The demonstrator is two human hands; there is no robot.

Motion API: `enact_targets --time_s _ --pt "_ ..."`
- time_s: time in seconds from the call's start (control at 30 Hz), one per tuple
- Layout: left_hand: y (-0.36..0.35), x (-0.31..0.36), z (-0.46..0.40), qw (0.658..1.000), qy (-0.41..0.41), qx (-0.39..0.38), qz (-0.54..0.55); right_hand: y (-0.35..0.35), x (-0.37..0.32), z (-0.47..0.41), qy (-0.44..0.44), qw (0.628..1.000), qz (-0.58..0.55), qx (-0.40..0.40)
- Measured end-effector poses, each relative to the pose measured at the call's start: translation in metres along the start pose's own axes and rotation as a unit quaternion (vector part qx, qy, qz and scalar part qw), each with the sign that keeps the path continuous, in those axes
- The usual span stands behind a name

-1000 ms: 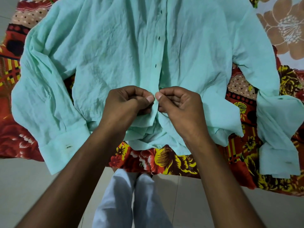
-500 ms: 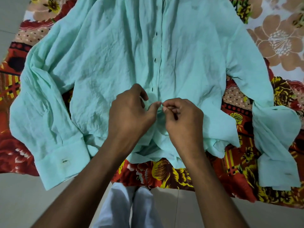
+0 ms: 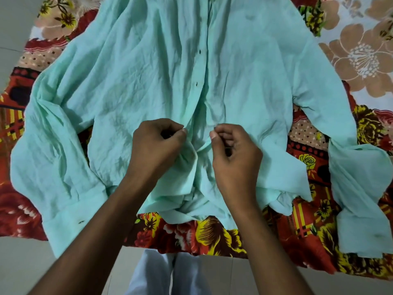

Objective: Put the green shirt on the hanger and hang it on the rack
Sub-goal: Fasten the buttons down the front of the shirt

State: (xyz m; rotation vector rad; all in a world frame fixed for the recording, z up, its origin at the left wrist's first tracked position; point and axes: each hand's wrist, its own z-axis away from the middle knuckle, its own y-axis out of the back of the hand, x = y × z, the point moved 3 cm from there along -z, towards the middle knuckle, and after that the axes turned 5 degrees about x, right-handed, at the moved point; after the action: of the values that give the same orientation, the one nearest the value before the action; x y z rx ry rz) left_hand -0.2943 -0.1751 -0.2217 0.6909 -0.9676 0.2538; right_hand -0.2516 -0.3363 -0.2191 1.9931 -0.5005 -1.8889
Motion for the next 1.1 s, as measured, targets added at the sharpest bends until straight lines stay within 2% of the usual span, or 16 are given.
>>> enact_targets --time_s 0.1,0.2,0.33,0.47,0.57,0.7,0.87,1.0,1.1 --pt "0.003 -0.002 0.004 0.993 0.059 -0.004 0.104 -0.004 0.006 0.002 -0.084 0.992 -0.095 -0.004" --pt "0.000 -0.001 0.006 0.992 0.054 -0.018 0.111 -0.009 0.011 0.000 -0.094 0.991 -0.090 -0.008" --pt "-0.003 0.000 0.002 0.994 0.062 -0.017 0.088 -0.014 0.010 -0.007 -0.041 0.997 0.014 -0.062" --pt "-0.004 0.002 -0.004 0.995 0.063 -0.016 0.079 -0.026 0.005 -0.009 0.063 0.972 0.181 -0.134" --pt "-0.005 0.004 -0.008 0.995 0.063 -0.017 0.069 -0.030 -0.002 -0.009 0.080 0.961 0.227 -0.135" --pt "-0.007 0.005 -0.009 0.995 0.062 -0.027 0.076 -0.031 -0.006 -0.008 0.114 0.957 0.253 -0.088" --pt "-0.006 0.006 -0.006 0.993 0.048 -0.019 0.104 -0.024 -0.007 -0.010 0.111 0.978 0.178 -0.007" --pt "-0.006 0.006 -0.003 0.994 0.024 -0.009 0.110 -0.020 -0.009 -0.013 -0.045 0.999 -0.002 0.011" --pt "-0.008 0.006 0.000 0.993 0.014 -0.014 0.116 -0.025 -0.009 -0.015 -0.113 0.992 -0.050 -0.010"
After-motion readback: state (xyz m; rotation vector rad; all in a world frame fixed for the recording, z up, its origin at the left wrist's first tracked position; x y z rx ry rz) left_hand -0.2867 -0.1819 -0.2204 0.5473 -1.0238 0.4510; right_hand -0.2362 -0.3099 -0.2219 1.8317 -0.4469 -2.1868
